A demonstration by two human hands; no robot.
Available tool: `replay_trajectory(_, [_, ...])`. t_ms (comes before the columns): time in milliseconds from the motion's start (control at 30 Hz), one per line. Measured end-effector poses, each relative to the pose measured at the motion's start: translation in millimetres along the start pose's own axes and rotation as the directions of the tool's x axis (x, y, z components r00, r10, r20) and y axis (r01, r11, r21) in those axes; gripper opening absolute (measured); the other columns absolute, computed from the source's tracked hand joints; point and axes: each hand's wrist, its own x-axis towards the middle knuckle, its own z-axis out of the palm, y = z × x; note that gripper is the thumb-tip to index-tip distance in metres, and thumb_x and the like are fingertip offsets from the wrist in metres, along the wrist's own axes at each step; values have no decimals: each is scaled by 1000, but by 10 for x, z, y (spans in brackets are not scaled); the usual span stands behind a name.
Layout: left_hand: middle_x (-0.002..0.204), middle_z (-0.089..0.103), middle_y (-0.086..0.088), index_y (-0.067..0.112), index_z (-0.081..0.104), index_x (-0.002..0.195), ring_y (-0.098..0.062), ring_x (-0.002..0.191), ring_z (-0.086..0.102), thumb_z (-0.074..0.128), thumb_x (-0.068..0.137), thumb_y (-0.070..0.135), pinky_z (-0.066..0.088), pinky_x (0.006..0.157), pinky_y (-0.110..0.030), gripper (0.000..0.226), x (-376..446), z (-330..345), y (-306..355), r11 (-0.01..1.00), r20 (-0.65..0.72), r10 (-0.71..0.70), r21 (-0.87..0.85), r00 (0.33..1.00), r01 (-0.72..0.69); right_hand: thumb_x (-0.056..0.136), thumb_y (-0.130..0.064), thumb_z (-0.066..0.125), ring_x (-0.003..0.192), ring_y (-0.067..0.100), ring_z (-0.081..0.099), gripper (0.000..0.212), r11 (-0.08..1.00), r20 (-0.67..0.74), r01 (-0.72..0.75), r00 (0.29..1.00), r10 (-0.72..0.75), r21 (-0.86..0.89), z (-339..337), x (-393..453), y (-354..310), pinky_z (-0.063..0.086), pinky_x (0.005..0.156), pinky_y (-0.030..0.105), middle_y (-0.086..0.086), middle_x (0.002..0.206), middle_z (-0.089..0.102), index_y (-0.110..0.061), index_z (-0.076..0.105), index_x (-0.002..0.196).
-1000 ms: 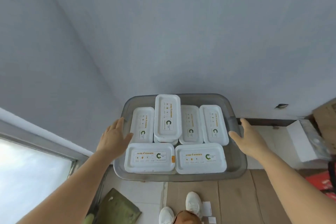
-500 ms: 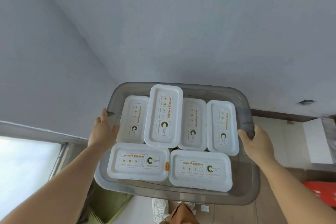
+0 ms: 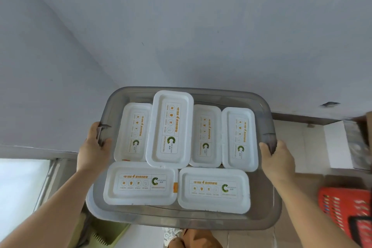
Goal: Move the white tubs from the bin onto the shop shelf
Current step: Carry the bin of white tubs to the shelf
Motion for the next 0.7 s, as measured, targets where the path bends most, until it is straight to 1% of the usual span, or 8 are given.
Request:
replay_trajectory(100, [75,58,-10,22,37,137,-26,62,52,51,92,12,40,54,-31,49,-12,-14,37,998,3,-18,-53,1000,18,94,-27,52,62,24,45,28,1000,7,1,1000,-1,26,-10,14,-12,33,58,33,3,66,46,-1,47,84])
replay_trajectory(200, [90,60,-7,21,42,135,-29,73,53,52,91,11,42,66,-35,47,-36,-17,80,995,-22,-16,-98,1000,13,93,-25,55,63,25,45,28,997,-13,-3,1000,4,71,-22,17,-3,33,58,33,5,66,47,0,48,81])
replay_trajectory(267, [94,61,-6,22,45,133,-29,78,54,54,90,11,43,70,-36,45,-65,-25,85,993,-40,-13,-119,999,8,92,-23,56,62,24,44,28,995,-19,0,1000,2,101,-41,0,17,33,56,33,5,66,47,0,48,79])
replay_trajectory(367, [85,61,-6,24,51,124,-26,68,52,54,88,10,42,63,-34,39,-145,-52,77,989,-58,-3,-147,998,-6,90,-21,58,56,18,40,27,990,-39,16,999,-11,137,-89,-36,54,32,51,30,3,62,44,-3,46,74])
replay_trajectory(433, [79,59,-4,25,53,121,-25,63,50,55,88,10,43,59,-32,36,-219,-70,64,986,-68,2,-167,998,-14,89,-18,60,55,19,39,26,984,-54,29,998,-20,173,-133,-64,86,33,52,31,3,59,44,-2,47,73])
replay_trajectory(500, [80,60,-5,26,52,124,-26,64,51,56,89,11,44,60,-33,39,-291,-88,51,985,-73,1,-173,997,-13,88,-17,61,54,19,38,27,979,-69,45,997,-32,200,-192,-101,116,33,53,31,2,57,42,-4,47,69])
replay_trajectory(600, [87,64,-7,27,51,127,-28,68,55,56,89,12,45,62,-34,42,-391,-125,81,983,-74,6,-180,997,-20,87,-15,62,52,16,37,31,976,-78,53,996,-37,213,-322,-181,157,32,51,28,1,55,41,-10,42,63])
replay_trajectory(700, [89,64,-7,27,51,127,-30,73,57,56,89,10,45,61,-30,42,-522,-190,178,980,-66,31,-195,997,-43,88,-14,61,54,17,39,28,980,-85,43,996,-27,197,-496,-306,224,33,51,25,4,58,45,-8,47,64])
